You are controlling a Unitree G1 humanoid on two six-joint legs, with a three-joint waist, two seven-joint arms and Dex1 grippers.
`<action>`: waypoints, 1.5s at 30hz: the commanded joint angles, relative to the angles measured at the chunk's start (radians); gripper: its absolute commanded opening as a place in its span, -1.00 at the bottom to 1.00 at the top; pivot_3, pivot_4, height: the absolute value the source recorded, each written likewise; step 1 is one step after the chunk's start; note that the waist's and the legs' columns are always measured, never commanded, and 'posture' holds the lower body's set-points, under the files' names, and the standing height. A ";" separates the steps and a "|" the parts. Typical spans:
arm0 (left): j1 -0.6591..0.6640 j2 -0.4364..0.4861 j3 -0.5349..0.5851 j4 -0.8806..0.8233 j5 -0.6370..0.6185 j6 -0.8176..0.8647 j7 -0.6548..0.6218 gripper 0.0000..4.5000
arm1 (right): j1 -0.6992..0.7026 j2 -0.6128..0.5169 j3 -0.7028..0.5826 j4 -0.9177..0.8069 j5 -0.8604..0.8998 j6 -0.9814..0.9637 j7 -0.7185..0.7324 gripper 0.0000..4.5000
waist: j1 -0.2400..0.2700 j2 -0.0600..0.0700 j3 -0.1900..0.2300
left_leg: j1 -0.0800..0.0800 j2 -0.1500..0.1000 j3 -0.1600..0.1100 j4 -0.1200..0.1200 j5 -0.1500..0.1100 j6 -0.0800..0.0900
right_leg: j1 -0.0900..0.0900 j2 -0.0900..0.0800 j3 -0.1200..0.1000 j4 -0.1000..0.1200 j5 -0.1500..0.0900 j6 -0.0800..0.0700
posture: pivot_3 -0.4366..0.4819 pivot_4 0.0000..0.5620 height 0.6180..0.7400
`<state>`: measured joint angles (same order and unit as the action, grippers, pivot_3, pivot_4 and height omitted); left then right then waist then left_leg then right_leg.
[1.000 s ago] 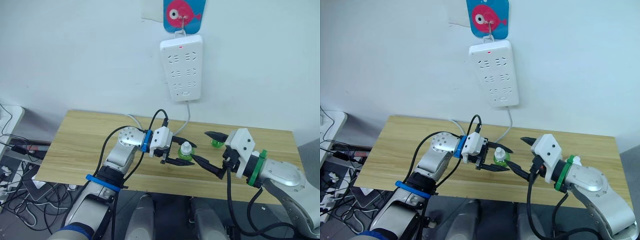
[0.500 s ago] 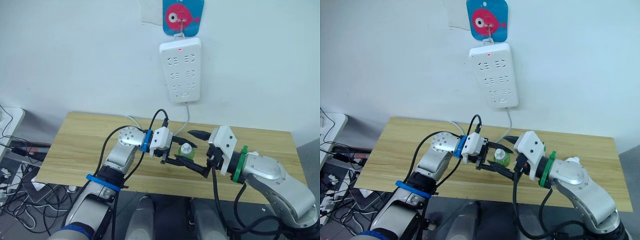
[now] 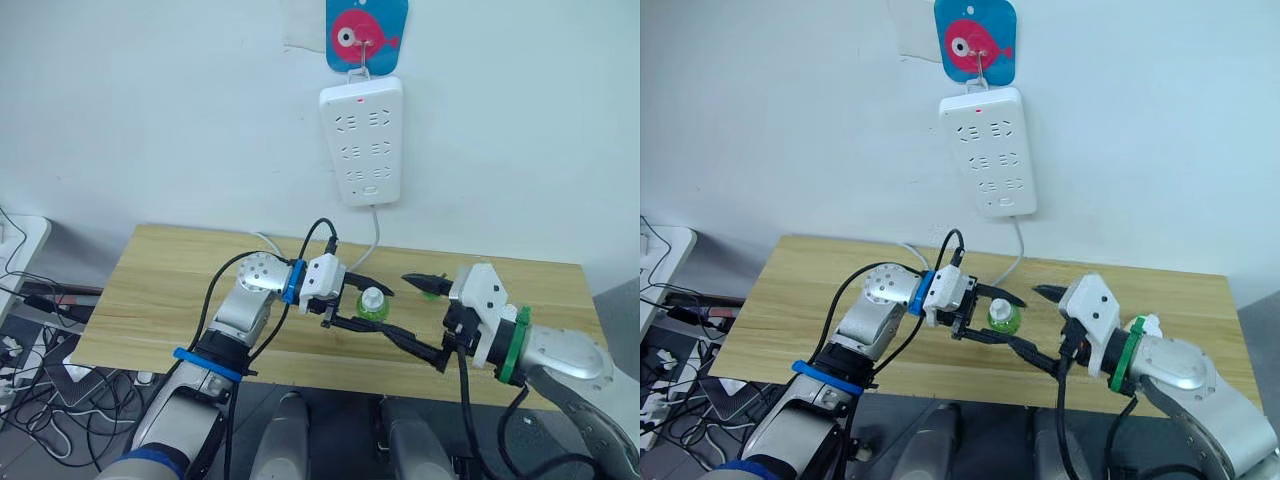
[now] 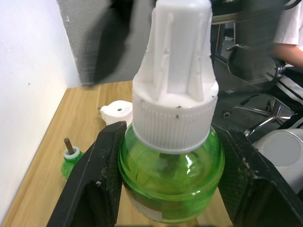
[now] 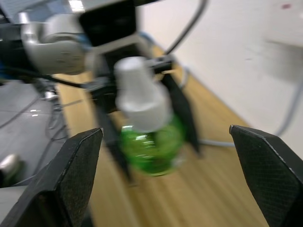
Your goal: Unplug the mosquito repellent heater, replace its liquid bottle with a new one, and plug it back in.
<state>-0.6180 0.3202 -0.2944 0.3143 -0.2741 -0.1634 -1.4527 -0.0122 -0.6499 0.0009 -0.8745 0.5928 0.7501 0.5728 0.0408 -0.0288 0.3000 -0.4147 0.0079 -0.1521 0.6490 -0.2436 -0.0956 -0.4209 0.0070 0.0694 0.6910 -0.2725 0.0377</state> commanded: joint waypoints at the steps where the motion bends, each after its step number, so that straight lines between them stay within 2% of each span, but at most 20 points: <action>1: -0.012 -0.006 0.015 -0.007 -0.016 -0.025 -0.007 0.02 | -0.016 0.000 -0.002 -0.044 0.040 0.003 -0.001 0.99 | -0.008 0.000 -0.004 | 0.000 0.000 0.000 0.000 0.000 0.000 | 0.000 0.000 0.000 0.000 0.000 0.000 | 0.24 -0.20 1.00; 8: 0.011 0.004 0.015 -0.025 -0.019 -0.029 -0.005 0.02 | -0.099 0.078 0.046 -0.042 0.091 0.045 -0.078 0.99 | -0.020 0.000 -0.020 | 0.000 0.000 0.000 -0.001 0.000 0.000 | 0.000 0.000 0.000 -0.001 0.000 0.000 | 0.18 -0.27 1.00; 11: 0.003 0.003 0.015 -0.011 -0.016 -0.032 -0.005 0.02 | -0.120 0.087 0.058 -0.036 0.098 0.051 -0.088 0.99 | -0.021 0.000 -0.022 | 0.000 0.000 0.000 -0.001 0.000 0.000 | 0.000 0.000 0.000 -0.001 0.000 0.000 | 0.21 -0.21 1.00; 21: -0.014 -0.013 0.012 0.007 -0.004 -0.024 0.014 0.02 | -0.221 0.133 0.125 0.023 0.048 0.032 -0.121 0.99 | -0.018 0.000 -0.022 | 0.000 0.000 0.000 -0.001 0.000 0.000 | 0.000 0.000 0.000 -0.001 0.000 0.000 | 0.29 -0.19 1.00; 24: -0.013 -0.013 0.012 0.002 -0.004 -0.021 0.017 0.02 | -0.225 0.134 0.119 0.028 0.058 0.032 -0.117 0.73 | -0.018 0.000 -0.022 | 0.000 0.000 0.000 -0.001 0.000 0.000 | 0.000 0.000 0.000 -0.001 0.000 0.000 | 0.30 -0.18 1.00; 30: -0.008 -0.013 0.011 -0.011 -0.007 -0.014 0.023 0.02 | -0.204 0.094 0.141 0.040 0.017 0.003 -0.082 -0.28 | -0.018 0.000 -0.022 | 0.000 0.000 0.000 -0.001 0.000 0.000 | 0.000 0.000 0.000 -0.001 0.000 0.000 | 0.31 -0.18 1.00; 34: -0.010 -0.013 0.010 -0.009 -0.005 -0.014 0.026 0.02 | -0.193 0.096 0.155 0.040 -0.018 -0.026 -0.085 -0.87 | -0.018 0.000 -0.022 | 0.000 0.000 0.000 -0.001 0.000 0.001 | 0.000 0.000 0.000 0.000 0.000 0.000 | 0.31 -0.18 1.00; 40: -0.009 -0.015 0.009 -0.009 -0.002 -0.010 0.028 0.02 | -0.250 0.116 0.097 -0.002 0.022 -0.017 -0.105 -0.88 | -0.018 0.000 -0.022 | 0.000 0.000 0.000 -0.001 0.000 0.001 | 0.000 0.000 0.000 0.000 0.000 0.000 | 0.31 -0.17 1.00; 45: 0.002 0.002 0.024 0.009 0.003 0.012 0.041 0.02 | -0.306 0.094 -0.014 -0.086 0.134 0.053 -0.163 -0.88 | -0.017 0.000 -0.022 | 0.000 0.000 -0.001 -0.001 0.000 0.001 | 0.000 0.000 -0.001 -0.001 0.000 0.000 | 0.31 -0.19 1.00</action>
<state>-0.6187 0.3198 -0.2874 0.3325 -0.2651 -0.1558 -1.4228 -0.3035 -0.5508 0.0321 -0.8972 0.6770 0.7906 0.4363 0.0236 -0.0283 0.2780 -0.4146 0.0080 -0.1531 0.6480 -0.2438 -0.0950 -0.4207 0.0071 0.0687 0.6905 -0.2725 0.0377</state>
